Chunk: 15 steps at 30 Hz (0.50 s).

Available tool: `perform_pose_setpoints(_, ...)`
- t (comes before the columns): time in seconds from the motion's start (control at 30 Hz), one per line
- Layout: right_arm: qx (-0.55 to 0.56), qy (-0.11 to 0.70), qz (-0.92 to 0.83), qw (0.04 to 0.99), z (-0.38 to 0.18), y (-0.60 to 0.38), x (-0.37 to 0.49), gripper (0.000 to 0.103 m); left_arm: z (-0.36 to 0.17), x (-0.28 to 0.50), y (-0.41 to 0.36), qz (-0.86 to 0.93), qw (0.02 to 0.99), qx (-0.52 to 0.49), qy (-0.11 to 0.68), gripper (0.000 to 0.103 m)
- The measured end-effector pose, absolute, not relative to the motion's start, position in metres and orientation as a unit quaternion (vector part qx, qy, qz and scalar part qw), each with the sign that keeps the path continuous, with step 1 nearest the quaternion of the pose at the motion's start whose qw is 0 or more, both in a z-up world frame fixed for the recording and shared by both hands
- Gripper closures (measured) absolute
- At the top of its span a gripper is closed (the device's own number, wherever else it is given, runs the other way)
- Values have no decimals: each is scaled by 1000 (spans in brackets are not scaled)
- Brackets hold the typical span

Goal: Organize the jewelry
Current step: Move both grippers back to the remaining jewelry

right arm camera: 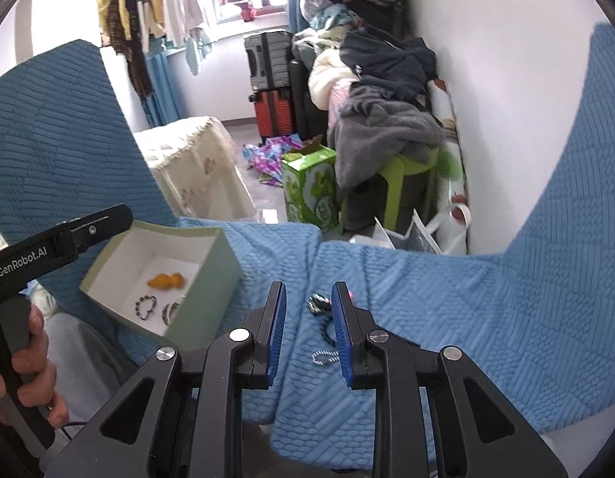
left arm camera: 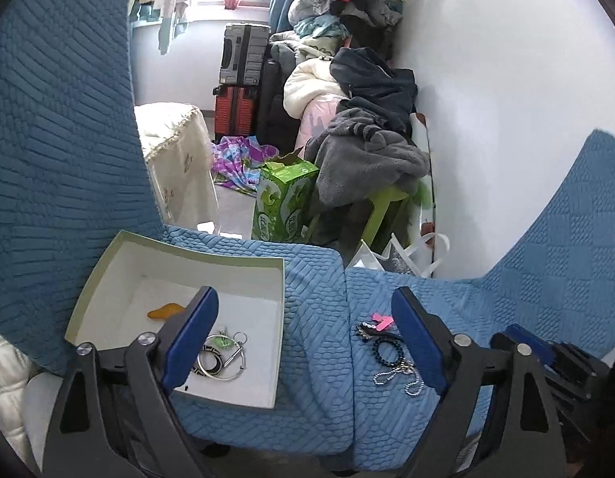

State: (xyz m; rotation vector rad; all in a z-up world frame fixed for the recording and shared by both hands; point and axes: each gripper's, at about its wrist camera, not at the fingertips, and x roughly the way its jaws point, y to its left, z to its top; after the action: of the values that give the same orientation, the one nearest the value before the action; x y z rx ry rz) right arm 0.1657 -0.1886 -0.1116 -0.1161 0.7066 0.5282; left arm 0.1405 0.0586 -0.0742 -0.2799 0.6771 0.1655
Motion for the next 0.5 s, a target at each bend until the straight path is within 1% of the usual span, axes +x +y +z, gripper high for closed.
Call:
perform_pose_setpoints(0.03,-55,344,252,903,-116,-192,167,81,-79,142,54,73,931,-133,332,11)
perform_pose_setpoints(0.2,-46,352,241,903,-141,-206,174,81,-102,153,31,45,933,-104,341,11)
perform_pose_setpoints(0.3,-38,355,232,905,-160,-216,177,81,-115,155,25,12,938,-113,328,11)
perform_pose_setpoints(0.5,-40,365,224,903,-196,-230,180,81,-139,162,9,-1,944,-65,325,11)
